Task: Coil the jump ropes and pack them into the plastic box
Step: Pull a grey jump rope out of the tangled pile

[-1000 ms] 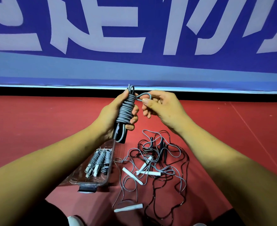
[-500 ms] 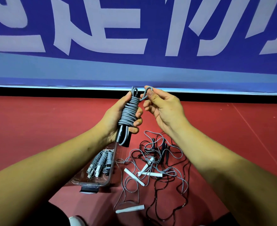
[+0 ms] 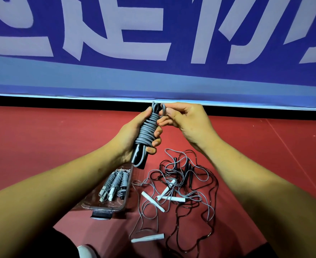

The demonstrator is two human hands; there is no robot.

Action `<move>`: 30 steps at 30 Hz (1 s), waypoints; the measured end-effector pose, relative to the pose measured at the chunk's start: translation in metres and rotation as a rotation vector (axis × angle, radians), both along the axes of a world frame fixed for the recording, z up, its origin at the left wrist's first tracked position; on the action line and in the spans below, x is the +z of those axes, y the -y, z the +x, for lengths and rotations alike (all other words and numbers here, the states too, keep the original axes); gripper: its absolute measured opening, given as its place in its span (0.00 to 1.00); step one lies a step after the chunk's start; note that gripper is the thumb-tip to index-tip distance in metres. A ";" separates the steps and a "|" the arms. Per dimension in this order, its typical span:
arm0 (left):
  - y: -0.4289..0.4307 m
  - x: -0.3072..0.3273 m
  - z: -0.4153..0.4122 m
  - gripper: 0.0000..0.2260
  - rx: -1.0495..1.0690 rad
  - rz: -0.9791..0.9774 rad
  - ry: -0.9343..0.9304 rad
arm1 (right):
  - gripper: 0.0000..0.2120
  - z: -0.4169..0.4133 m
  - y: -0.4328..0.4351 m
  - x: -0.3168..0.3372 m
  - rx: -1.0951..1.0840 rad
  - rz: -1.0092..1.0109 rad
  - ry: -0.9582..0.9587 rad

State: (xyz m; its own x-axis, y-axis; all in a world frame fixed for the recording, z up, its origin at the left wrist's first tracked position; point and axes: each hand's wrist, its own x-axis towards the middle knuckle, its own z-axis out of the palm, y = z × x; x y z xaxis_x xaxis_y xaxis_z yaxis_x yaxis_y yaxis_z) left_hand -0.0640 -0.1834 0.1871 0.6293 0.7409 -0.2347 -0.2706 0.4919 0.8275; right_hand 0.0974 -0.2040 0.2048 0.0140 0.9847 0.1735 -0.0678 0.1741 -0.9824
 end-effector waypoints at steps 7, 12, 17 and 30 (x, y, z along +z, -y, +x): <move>-0.002 -0.002 0.001 0.19 -0.003 0.006 -0.026 | 0.07 -0.001 0.002 0.003 -0.107 0.059 0.198; 0.002 -0.003 0.003 0.17 -0.050 -0.005 -0.043 | 0.07 0.003 0.003 -0.001 -0.131 0.094 0.394; 0.004 -0.003 0.003 0.17 -0.042 -0.017 -0.015 | 0.07 0.007 0.003 0.003 -0.156 0.098 0.497; 0.003 -0.008 0.007 0.13 0.001 0.115 -0.126 | 0.05 0.010 0.002 0.004 -0.128 0.114 0.814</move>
State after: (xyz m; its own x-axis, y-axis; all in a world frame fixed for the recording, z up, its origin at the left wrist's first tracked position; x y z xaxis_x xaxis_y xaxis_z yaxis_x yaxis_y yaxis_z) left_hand -0.0574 -0.1864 0.1787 0.5993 0.7682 -0.2251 -0.1618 0.3916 0.9058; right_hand 0.1077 -0.2056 0.2089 -0.0484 0.9597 0.2768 0.6836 0.2339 -0.6914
